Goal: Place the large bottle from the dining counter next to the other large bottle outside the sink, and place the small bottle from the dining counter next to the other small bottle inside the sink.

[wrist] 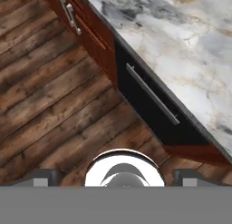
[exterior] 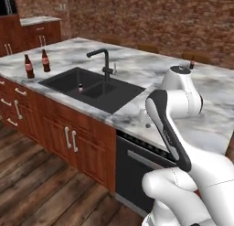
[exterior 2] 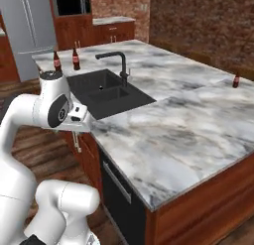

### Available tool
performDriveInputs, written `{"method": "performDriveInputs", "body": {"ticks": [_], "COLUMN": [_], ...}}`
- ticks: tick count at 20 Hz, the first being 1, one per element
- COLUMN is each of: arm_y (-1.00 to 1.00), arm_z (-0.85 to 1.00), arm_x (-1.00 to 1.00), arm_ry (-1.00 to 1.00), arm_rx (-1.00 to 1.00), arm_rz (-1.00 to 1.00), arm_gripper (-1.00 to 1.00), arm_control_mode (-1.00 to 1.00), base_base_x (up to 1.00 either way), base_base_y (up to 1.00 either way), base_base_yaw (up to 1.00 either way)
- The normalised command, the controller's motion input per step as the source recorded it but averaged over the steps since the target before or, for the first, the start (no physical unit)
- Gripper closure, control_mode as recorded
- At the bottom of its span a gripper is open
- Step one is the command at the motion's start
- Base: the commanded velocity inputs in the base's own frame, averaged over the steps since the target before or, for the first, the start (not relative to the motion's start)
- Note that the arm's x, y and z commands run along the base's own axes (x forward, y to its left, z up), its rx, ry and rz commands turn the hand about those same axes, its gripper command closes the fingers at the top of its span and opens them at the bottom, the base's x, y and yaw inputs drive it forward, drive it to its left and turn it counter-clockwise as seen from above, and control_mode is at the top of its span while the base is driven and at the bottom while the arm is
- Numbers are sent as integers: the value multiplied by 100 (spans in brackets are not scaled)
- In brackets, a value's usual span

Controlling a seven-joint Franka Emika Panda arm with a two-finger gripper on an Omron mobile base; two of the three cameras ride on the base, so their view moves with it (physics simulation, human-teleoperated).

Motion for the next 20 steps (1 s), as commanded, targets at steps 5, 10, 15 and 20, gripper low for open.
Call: {"method": "performDriveInputs", "body": {"ticks": [5, 10, 15, 20], "arm_y": [0, 0, 0, 0], "arm_z": [0, 0, 0, 0], "arm_x": [0, 0, 0, 0], "arm_ry": [0, 0, 0, 0], "arm_rx": [0, 0, 0, 0], "arm_rz": [0, 0, 0, 0], "arm_gripper": [-100, -100, -100, -100], "arm_control_mode": [100, 100, 100, 100], "base_base_x": [0, 0, -38, -100], "base_base_y": [-99, -100, -99, -75], "base_base_yaw": [63, 55, 47, 51]}}
